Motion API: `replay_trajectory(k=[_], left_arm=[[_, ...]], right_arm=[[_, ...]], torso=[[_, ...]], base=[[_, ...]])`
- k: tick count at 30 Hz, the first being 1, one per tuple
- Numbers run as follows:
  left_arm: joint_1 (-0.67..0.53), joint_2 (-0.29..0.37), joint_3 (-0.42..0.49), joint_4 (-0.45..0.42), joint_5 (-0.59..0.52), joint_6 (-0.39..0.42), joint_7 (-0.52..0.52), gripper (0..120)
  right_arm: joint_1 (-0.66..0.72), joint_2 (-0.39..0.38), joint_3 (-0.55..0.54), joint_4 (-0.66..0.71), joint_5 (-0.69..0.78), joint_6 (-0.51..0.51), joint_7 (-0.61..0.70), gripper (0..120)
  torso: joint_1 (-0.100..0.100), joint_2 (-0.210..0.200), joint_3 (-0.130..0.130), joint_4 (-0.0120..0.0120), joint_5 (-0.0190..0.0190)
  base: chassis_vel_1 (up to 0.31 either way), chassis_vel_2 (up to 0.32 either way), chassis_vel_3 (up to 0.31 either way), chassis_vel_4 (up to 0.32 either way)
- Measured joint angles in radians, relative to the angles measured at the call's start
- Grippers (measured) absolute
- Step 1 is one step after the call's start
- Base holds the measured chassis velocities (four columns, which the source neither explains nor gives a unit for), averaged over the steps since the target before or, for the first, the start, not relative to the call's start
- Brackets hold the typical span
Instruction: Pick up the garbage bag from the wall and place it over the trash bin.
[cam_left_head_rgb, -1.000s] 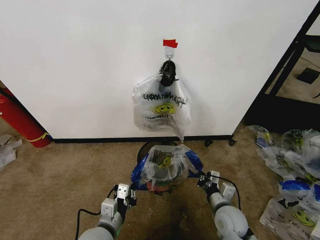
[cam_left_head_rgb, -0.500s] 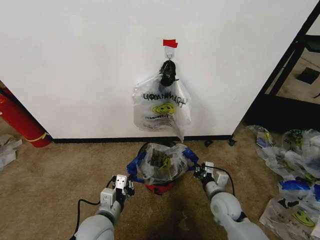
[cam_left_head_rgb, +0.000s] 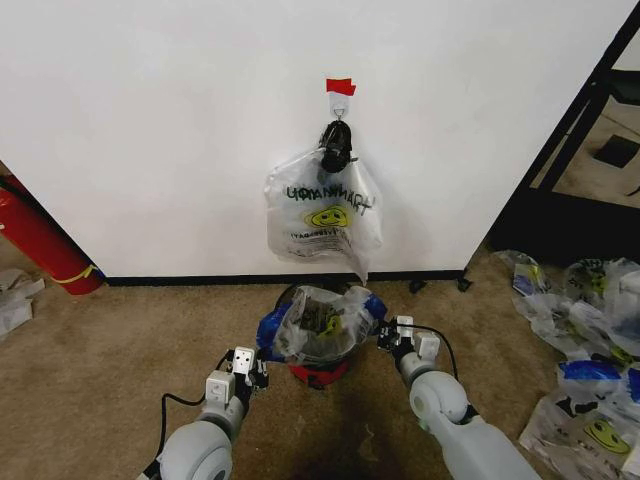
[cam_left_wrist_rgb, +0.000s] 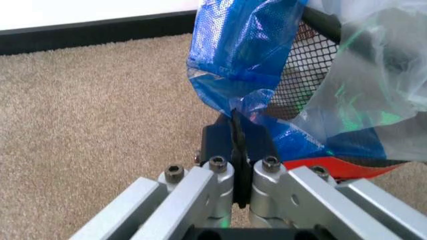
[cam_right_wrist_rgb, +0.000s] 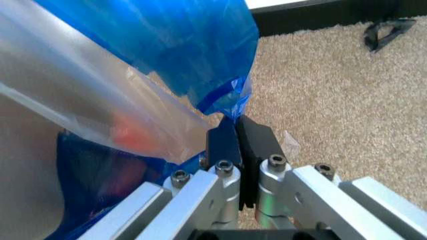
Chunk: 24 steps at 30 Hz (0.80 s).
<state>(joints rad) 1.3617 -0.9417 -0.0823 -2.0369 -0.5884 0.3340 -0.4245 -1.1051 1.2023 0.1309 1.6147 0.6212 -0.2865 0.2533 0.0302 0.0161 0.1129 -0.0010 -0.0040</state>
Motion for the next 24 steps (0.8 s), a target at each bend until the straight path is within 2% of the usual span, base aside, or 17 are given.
replay_trajectory(k=[8,12,13,19,20,21,24], left_arm=[[0.02,0.013,-0.003,-0.019,0.009,-0.003,0.017,0],[0.046,0.018,-0.013,-0.041,0.036,-0.007,0.021,15],[0.046,0.018,-0.013,-0.041,0.036,-0.007,0.021,15],[0.099,0.016,-0.042,-0.092,0.092,-0.02,0.022,41],[0.099,0.016,-0.042,-0.092,0.092,-0.02,0.022,41],[0.111,0.016,-0.048,-0.102,0.103,-0.024,0.022,43],[0.151,0.016,-0.062,-0.13,0.136,-0.038,0.024,56]], right_arm=[[-0.01,-0.013,-0.006,-0.002,-0.021,0.027,-0.001,0],[-0.061,-0.034,0.008,0.035,-0.038,0.057,-0.021,15],[-0.061,-0.034,0.008,0.035,-0.038,0.057,-0.021,15],[-0.16,-0.07,0.041,0.104,-0.102,0.143,-0.079,39],[-0.16,-0.07,0.041,0.104,-0.102,0.143,-0.079,39],[-0.174,-0.073,0.048,0.113,-0.111,0.152,-0.083,45],[-0.205,-0.078,0.07,0.137,-0.126,0.172,-0.089,56]], torso=[[0.0,0.0,0.0,0.0001,0.0],[0.0,0.0,0.0,-0.0001,0.0],[0.0,0.0,0.0,-0.0001,0.0],[0.0,0.0,0.0,-0.0002,-0.0001],[0.0,0.0,0.0,-0.0002,-0.0001],[0.0,0.0,0.0,-0.0001,0.0],[0.0,0.0,0.0,0.0002,0.0]], base=[[0.0,0.0,0.0,0.0],[0.0,0.0,0.0,0.0],[0.0,0.0,0.0,0.0],[0.0,0.0,0.0,0.0],[0.0,0.0,0.0,0.0],[0.0,0.0,0.0,0.0],[0.0,0.0,0.0,0.0]])
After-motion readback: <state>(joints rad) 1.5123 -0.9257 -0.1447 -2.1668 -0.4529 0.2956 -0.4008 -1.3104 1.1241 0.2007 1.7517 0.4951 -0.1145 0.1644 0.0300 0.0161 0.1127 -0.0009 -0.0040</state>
